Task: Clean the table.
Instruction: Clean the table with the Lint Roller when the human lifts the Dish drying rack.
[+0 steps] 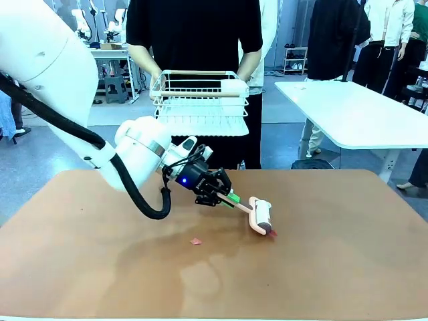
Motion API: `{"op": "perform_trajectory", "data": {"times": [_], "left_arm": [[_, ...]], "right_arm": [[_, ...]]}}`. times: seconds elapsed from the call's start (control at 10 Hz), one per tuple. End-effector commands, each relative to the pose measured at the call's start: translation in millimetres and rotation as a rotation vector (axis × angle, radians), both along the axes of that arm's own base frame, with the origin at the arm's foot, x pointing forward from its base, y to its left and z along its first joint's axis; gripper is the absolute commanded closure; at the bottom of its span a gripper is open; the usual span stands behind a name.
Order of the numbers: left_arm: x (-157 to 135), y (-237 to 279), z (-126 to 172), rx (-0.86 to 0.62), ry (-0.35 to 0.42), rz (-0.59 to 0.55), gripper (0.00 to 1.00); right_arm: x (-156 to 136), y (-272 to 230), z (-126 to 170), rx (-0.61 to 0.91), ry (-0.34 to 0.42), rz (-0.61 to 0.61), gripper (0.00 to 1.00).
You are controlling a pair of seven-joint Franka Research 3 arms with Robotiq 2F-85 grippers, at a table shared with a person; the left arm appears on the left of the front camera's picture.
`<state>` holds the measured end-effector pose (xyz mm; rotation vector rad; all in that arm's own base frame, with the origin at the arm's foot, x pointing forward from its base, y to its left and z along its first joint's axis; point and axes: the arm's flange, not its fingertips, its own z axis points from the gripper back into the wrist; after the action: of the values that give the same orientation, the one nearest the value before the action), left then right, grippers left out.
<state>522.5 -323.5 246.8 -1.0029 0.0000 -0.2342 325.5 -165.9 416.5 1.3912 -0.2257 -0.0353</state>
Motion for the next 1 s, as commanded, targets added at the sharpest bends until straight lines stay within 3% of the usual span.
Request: {"op": "perform_trajectory", "data": {"times": [0.0,0.5,0.7,0.9], "left_arm": [[0,-2,4,0.025,-0.048,0.023,0.79],[-24,30,67,-0.016,-0.038,-0.018,0.79],[-35,73,78,0.011,0.023,-0.013,0.79],[-52,134,91,-0.004,0.016,0.015,0.79]], "right_arm": [[-1,0,2,0.003,-0.006,0.0,0.0],[-1,0,2,0.003,-0.006,0.0,0.0],[-1,0,2,0.003,-0.006,0.0,0.0],[-1,0,2,0.003,-0.006,0.0,0.0]]}}
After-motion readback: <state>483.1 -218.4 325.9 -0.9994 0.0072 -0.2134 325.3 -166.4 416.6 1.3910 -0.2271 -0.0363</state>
